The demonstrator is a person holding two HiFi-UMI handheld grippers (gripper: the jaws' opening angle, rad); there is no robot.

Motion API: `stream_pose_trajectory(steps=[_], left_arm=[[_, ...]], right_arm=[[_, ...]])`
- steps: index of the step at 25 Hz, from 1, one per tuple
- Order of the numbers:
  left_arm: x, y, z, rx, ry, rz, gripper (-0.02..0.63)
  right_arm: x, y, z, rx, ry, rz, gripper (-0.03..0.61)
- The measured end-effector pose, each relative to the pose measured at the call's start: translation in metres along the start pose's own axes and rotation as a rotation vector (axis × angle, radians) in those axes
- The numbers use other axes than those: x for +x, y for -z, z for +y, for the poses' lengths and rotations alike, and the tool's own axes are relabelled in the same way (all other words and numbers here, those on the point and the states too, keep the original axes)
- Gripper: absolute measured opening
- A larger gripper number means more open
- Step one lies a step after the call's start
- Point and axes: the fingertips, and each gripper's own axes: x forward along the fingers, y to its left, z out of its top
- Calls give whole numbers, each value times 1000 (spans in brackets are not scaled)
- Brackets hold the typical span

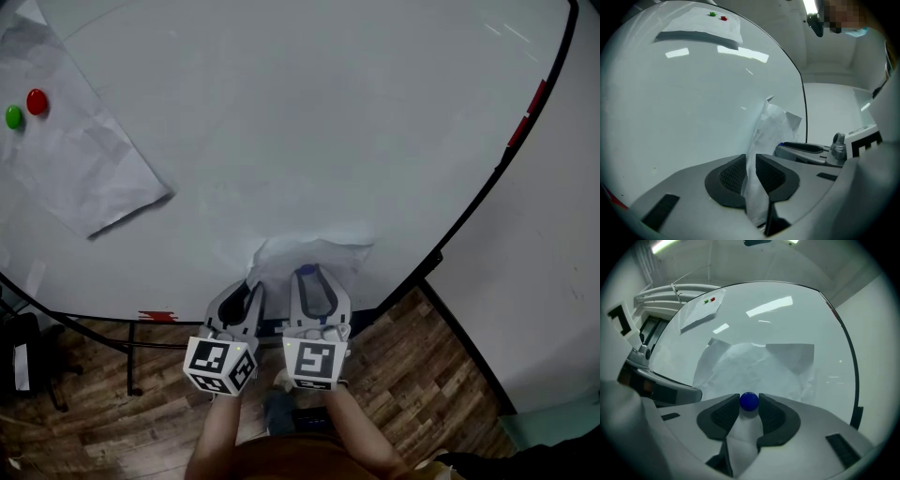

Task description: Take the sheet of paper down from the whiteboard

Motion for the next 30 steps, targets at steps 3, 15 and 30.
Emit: stream_pose_trajectory(steps=[3, 15, 30], left_arm=[[-1, -1, -1, 15, -7, -5, 58], [0, -7, -3, -60, 37, -22, 23], [-4, -9, -7, -222, 75, -48, 23]], right_arm=[[0, 1, -1, -3, 3, 7, 135], [0, 1, -1, 29, -32, 2, 135], [-19, 3, -8, 66, -47, -14, 137]])
